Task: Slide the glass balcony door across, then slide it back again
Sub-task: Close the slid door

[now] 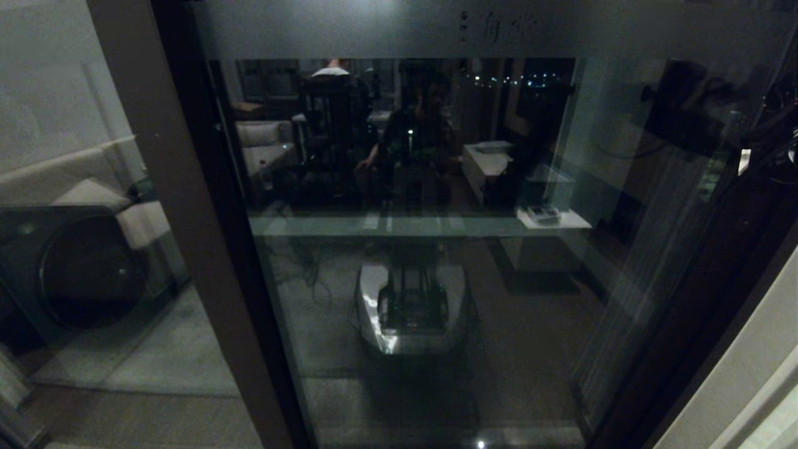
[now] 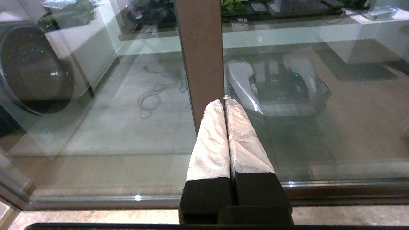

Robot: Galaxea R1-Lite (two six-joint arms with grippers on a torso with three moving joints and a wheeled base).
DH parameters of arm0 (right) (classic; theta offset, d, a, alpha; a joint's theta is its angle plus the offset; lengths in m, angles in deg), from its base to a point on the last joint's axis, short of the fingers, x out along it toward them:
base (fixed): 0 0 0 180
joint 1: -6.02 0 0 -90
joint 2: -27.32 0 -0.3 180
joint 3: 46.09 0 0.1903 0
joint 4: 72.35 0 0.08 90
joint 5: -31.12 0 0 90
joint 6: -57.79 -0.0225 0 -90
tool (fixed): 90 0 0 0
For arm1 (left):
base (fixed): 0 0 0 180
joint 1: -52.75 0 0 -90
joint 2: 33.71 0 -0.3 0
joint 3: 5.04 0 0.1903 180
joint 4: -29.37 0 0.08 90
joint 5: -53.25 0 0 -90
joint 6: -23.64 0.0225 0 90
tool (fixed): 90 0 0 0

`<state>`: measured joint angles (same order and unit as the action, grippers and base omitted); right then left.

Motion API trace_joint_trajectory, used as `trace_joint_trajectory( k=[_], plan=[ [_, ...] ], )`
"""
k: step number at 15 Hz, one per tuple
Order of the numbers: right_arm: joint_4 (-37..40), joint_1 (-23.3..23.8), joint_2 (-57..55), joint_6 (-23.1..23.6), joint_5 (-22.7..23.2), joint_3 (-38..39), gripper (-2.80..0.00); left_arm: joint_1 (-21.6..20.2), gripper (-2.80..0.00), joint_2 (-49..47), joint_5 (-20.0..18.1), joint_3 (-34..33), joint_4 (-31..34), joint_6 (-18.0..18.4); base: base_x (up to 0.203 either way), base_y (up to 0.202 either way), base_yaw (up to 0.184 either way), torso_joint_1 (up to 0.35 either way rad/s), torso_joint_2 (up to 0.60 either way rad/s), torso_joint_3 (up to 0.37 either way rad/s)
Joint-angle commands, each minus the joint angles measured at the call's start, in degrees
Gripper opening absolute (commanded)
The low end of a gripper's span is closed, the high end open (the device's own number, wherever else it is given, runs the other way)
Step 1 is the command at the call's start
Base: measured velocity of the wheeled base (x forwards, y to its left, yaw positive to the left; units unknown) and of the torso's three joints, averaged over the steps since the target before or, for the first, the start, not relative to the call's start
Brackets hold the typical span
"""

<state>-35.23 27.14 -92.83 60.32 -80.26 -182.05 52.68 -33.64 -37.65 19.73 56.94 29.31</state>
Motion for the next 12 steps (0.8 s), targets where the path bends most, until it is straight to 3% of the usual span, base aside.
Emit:
trace_joint_trajectory(
  k=[1,6,12],
  plan=[
    [0.3,0.1,0.1,0.0,-0.1,0.1,-2.8,0.0,-2.8,0.0,0.0,0.0,0.0,0.0,0.0,0.0,0.0,0.0,0.0,0.0],
    [0.7,0.1,3.8,-0.3,0.5,1.5,-2.8,0.0,-2.8,0.0,0.0,0.0,0.0,0.0,0.0,0.0,0.0,0.0,0.0,0.0],
    [0.8,-0.1,15.3,-0.3,5.1,11.3,-2.8,0.0,-2.8,0.0,-0.1,0.0,0.0,0.0,0.0,0.0,0.0,0.0,0.0,0.0]
  ],
)
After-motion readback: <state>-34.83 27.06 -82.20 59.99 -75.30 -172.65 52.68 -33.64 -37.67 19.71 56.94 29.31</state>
